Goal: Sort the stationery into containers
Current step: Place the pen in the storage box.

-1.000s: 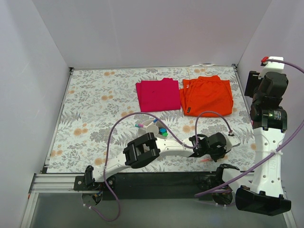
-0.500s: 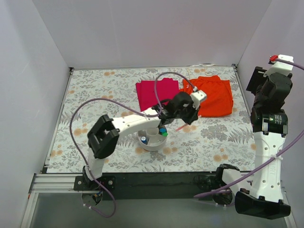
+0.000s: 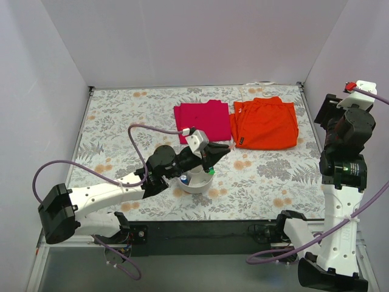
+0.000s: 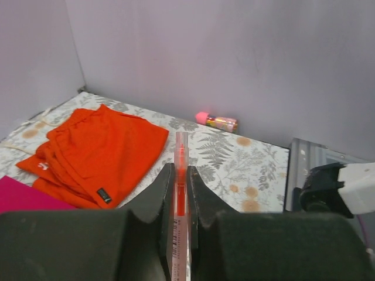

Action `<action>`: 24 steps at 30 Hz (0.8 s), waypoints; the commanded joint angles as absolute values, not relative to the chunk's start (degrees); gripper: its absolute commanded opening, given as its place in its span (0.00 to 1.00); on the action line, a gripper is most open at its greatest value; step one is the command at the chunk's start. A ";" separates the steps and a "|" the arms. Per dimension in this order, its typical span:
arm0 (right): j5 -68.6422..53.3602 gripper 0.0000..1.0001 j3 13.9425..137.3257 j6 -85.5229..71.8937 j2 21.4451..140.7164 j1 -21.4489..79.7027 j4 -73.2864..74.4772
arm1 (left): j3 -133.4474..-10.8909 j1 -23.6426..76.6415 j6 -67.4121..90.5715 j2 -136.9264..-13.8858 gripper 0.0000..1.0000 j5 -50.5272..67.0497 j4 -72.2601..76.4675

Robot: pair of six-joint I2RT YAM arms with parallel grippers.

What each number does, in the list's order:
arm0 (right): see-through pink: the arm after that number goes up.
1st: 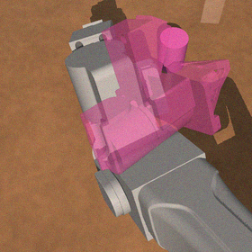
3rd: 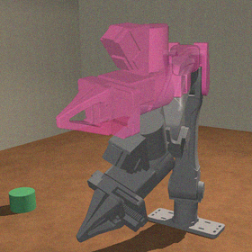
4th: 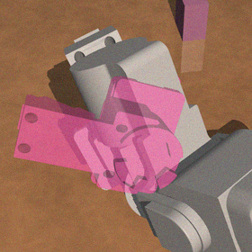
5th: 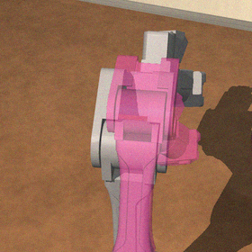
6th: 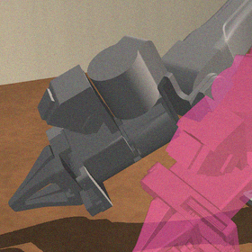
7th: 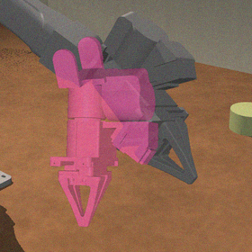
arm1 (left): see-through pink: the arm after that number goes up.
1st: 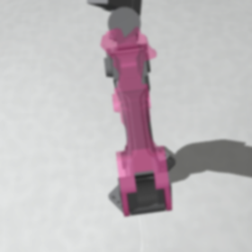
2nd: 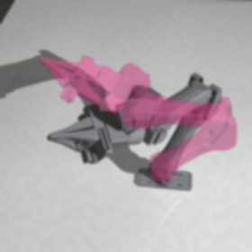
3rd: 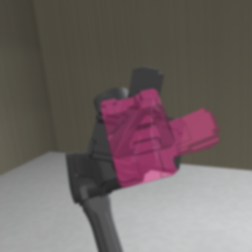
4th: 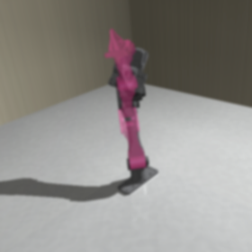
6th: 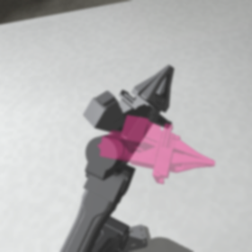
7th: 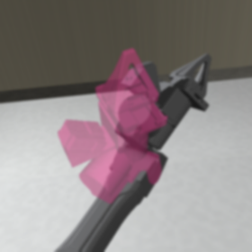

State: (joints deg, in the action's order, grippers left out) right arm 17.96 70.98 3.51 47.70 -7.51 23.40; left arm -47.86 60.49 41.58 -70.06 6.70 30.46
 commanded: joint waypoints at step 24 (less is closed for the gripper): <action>10.72 0.63 74.09 9.49 51.50 -11.07 26.81 | -24.61 57.66 36.56 -76.72 0.00 -0.09 71.19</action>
